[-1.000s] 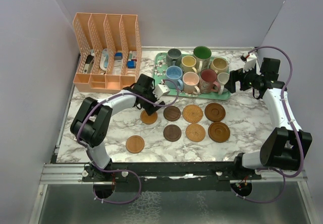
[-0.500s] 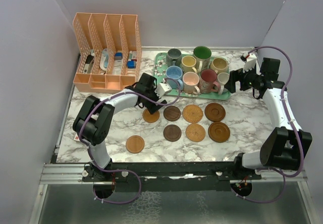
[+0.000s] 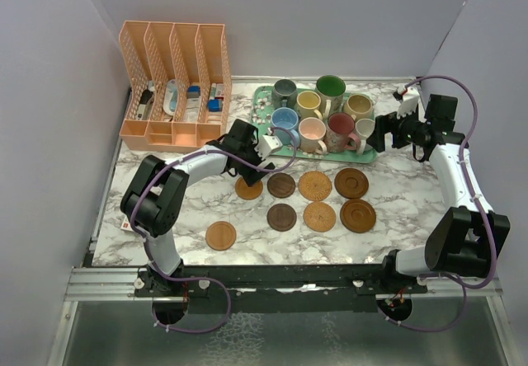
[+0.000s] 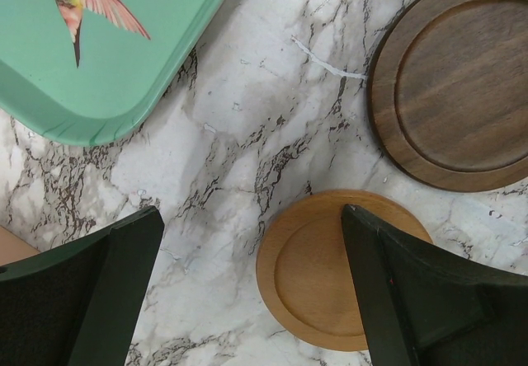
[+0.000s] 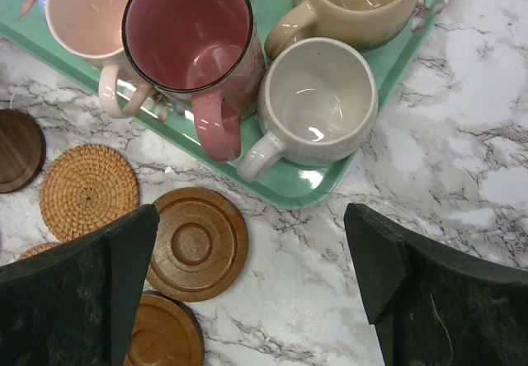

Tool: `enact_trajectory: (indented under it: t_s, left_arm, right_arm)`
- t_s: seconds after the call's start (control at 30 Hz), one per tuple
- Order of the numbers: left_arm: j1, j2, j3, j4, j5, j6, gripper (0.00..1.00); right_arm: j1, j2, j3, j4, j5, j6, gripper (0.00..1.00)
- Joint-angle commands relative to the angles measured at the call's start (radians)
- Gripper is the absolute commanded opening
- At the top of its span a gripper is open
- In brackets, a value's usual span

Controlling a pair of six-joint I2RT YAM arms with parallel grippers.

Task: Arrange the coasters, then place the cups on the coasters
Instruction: Move the coaster to the center of the board.

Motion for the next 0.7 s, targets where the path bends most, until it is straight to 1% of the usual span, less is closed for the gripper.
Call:
enact_trajectory:
  t_s: [0.0,0.4,0.57,0.67]
  left_arm:
    - [-0.007,0.013,-0.007,-0.001,-0.002,0.003,0.94]
    - [-0.005,-0.087,-0.011,-0.044,0.016,0.040,0.96]
    - [-0.005,-0.187,-0.023,-0.108,0.047,0.064,0.98]
    - [-0.005,-0.250,-0.065,-0.156,0.051,0.096,0.98]
  right_arm:
    - [0.005,0.005,0.018,-0.019,0.015,-0.012,0.97]
    - [0.005,0.008,0.016,-0.018,0.024,-0.013,0.97]
    - [0.005,0.009,0.016,-0.018,0.026,-0.013,0.97]
    - [0.005,0.008,0.019,-0.021,0.021,-0.013,0.97]
